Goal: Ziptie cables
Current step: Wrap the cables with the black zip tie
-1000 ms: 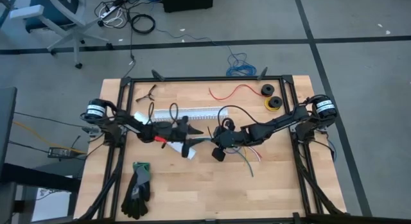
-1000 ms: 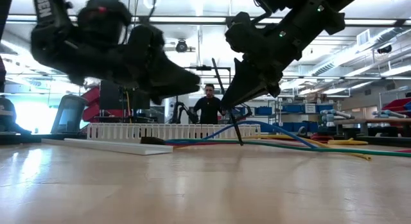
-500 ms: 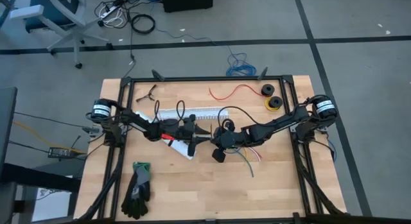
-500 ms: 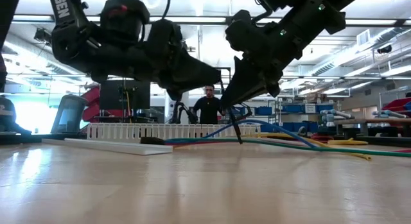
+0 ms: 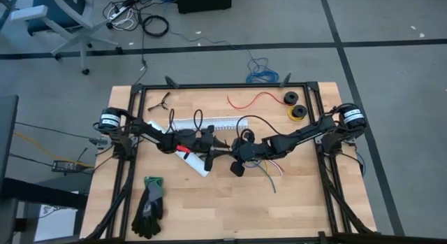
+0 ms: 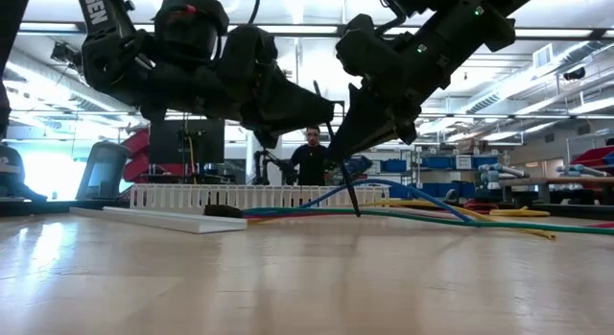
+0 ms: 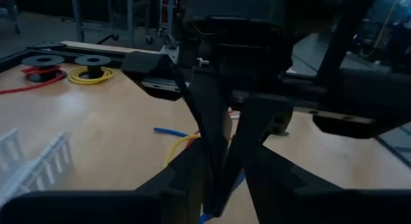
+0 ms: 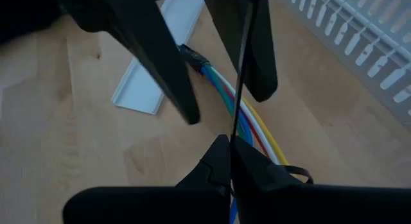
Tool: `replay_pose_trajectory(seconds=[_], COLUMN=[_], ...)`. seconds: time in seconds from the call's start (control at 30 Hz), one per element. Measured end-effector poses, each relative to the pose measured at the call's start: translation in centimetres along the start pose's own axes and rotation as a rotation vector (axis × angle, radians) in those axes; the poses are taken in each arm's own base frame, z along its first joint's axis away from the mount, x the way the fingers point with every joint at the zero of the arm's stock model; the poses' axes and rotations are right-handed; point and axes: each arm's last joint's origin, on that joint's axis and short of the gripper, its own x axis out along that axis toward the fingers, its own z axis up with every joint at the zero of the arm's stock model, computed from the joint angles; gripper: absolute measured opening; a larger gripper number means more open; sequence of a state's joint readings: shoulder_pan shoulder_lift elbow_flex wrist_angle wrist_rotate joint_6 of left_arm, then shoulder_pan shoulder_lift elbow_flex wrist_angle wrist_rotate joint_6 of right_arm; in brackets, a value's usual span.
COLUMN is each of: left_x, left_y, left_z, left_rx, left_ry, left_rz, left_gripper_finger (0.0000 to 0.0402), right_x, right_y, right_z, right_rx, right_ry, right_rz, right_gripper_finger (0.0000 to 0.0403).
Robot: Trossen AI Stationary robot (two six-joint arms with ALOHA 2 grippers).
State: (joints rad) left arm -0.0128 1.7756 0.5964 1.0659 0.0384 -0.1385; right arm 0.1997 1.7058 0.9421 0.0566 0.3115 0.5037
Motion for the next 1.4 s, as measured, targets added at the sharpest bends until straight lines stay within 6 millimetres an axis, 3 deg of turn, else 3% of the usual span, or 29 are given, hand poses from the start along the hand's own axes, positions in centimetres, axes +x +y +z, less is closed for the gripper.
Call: replay_pose_trajectory(seconds=[0.23,0.97,1.4], left_x=[0.0,-0.1,-0.1], left_y=[0.2,1.4,2.7], left_z=[0.0,0.6,1.1], left_rx=[0.044,0.009,-0.004], left_ry=[0.004,-0.055,-0.087], left_rz=[0.011,0.093,0.143], left_gripper_finger=[0.0010,0.0001,0.0000], right_x=[0.0,-0.1,0.9], right_y=[0.0,-0.7,-1.1], right_z=[0.0,-0.6,-2.1], right_rx=[-0.008,0.042,0.031], right_ry=[-0.002,0.058,0.137], right_rz=[0.000,-0.095,-0.144], right_gripper_finger=[0.0000,0.0000,0.0000])
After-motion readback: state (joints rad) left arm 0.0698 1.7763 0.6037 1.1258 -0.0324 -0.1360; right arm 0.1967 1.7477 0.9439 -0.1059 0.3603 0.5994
